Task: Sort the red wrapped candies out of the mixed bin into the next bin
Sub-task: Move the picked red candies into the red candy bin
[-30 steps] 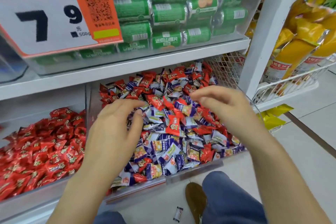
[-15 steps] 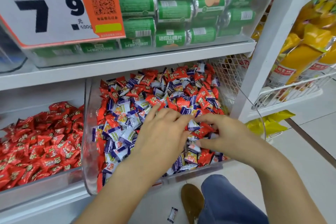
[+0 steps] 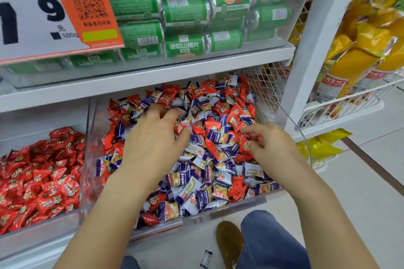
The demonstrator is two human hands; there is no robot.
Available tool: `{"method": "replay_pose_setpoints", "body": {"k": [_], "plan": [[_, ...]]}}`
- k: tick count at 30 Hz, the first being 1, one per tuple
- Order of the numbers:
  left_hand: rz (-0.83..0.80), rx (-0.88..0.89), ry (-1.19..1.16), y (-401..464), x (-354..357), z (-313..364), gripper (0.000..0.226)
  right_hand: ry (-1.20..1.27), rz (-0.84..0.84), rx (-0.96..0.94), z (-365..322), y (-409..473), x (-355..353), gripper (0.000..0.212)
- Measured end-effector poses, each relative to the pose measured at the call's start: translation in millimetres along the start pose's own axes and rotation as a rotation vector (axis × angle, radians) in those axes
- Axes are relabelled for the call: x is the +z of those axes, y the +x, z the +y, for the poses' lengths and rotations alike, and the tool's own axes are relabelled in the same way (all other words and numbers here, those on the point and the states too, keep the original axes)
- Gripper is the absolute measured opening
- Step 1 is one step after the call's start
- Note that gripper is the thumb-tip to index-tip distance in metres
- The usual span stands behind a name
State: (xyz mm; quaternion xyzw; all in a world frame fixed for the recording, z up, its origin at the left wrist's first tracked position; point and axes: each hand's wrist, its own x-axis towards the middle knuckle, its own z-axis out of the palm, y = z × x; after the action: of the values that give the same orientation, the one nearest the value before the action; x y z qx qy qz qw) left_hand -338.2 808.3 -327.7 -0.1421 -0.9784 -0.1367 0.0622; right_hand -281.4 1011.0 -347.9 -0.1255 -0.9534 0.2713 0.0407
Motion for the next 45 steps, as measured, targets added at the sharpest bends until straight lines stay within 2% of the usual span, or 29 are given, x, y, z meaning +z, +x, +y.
{"method": "replay_pose_setpoints", "body": {"k": [2, 5, 8, 10, 14, 16, 20, 23, 26, 29, 32, 35, 39, 43, 45], "plan": [[-0.011, 0.026, -0.016, -1, 2, 0, 0.037, -0.071, -0.101, -0.019, -3, 0, 4, 0.034], [0.104, 0.056, -0.158, -6, 1, 0, 0.016, -0.090, -0.240, 0.006, -6, -2, 6, 0.041], [0.183, 0.032, -0.310, -9, -4, 6, 0.008, -0.029, -0.105, 0.014, -4, 0, 3, 0.025], [0.197, 0.048, -0.375, -9, -7, 14, 0.013, -0.008, 0.017, 0.020, -2, 2, 0, 0.016], [0.137, 0.084, -0.387, -6, -1, 31, 0.011, 0.036, 0.136, 0.069, 0, 10, -1, 0.018], [0.094, 0.103, -0.268, -4, 5, 35, 0.012, -0.011, 0.127, 0.037, 2, 15, 3, 0.017], [-0.017, 0.208, 0.092, 3, 20, 32, 0.037, -0.100, -0.001, -0.036, 1, 22, 15, 0.032], [-0.077, 0.225, 0.164, 5, 22, 32, 0.042, -0.129, -0.063, -0.048, -2, 23, 20, 0.035], [-0.059, 0.195, 0.062, 4, 18, 31, 0.041, -0.095, -0.036, -0.047, -3, 23, 18, 0.031], [0.042, 0.182, -0.080, 0, 5, 27, 0.039, -0.074, 0.008, -0.037, -4, 24, 9, 0.035], [0.127, 0.169, -0.169, -3, -10, 12, 0.034, -0.056, 0.029, -0.041, -2, 22, 4, 0.026], [0.073, 0.112, -0.209, -14, -11, -10, 0.024, 0.024, 0.084, -0.076, -5, 16, 5, 0.015], [0.077, 0.048, -0.276, -29, -8, -30, 0.022, 0.116, 0.117, -0.170, -18, 9, 1, 0.006], [0.016, -0.008, -0.349, -33, -23, -39, 0.013, 0.367, 0.022, -0.222, -31, -6, 2, 0.010], [-0.001, 0.021, -0.330, -37, -27, -41, 0.007, 0.372, 0.013, -0.226, -33, -10, 4, 0.014]]}}
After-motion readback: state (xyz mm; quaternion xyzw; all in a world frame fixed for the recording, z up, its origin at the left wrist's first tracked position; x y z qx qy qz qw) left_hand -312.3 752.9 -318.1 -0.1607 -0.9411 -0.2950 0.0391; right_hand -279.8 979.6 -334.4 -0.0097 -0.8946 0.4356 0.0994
